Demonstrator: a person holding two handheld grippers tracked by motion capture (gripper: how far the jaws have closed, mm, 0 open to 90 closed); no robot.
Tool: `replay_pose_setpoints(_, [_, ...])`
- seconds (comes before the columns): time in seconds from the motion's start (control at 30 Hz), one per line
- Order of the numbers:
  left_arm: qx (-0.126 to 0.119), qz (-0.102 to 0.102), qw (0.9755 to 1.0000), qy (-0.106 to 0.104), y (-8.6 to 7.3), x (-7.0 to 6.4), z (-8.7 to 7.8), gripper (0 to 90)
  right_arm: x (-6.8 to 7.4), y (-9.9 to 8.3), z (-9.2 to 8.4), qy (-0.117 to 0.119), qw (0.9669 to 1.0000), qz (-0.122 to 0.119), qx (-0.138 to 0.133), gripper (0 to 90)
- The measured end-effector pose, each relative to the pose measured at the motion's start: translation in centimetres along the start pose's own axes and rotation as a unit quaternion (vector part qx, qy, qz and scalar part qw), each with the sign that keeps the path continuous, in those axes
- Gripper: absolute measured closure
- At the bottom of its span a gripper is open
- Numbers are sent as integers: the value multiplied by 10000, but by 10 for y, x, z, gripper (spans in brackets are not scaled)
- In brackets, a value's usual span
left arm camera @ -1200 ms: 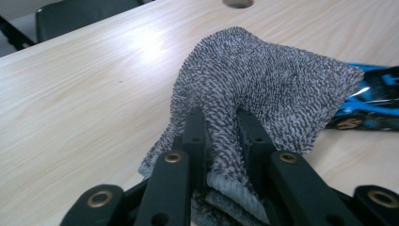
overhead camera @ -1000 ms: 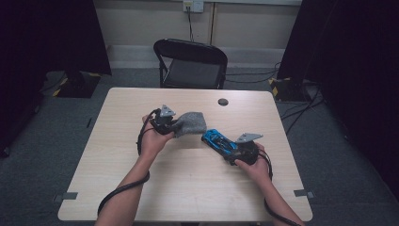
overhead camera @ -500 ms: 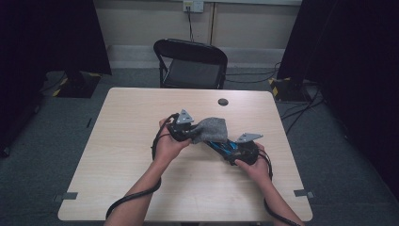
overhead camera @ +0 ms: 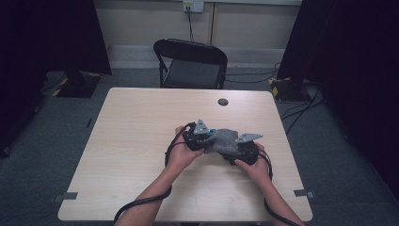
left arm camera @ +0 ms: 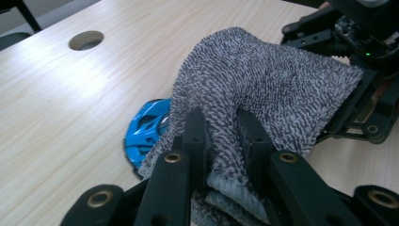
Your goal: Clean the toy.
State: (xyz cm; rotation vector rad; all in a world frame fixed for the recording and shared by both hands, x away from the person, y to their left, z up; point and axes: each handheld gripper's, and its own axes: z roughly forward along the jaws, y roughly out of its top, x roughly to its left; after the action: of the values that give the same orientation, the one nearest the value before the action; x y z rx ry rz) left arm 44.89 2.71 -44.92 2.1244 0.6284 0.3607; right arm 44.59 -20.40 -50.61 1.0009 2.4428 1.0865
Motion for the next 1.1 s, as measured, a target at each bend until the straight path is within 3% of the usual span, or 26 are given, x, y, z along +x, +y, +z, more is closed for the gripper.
replay_pose_setpoints(0.1, [66, 93, 9999, 7, 1, -2, 4, 762, 0, 0, 0, 0, 10000, -1, 0, 237])
replay_pose_setpoints(0.23, [82, 49, 10000, 18, 2, -3, 10, 762, 0, 0, 0, 1, 10000, -1, -1, 237])
replay_pose_setpoints(0.4, [260, 317, 9991, 75, 3, -9, 18, 760, 0, 0, 0, 1, 10000, 0, -1, 237])
replay_pose_setpoints(1.1, [346, 154, 9992, 151, -5, 4, 20, 760, 0, 0, 0, 5, 10000, -9, -4, 237])
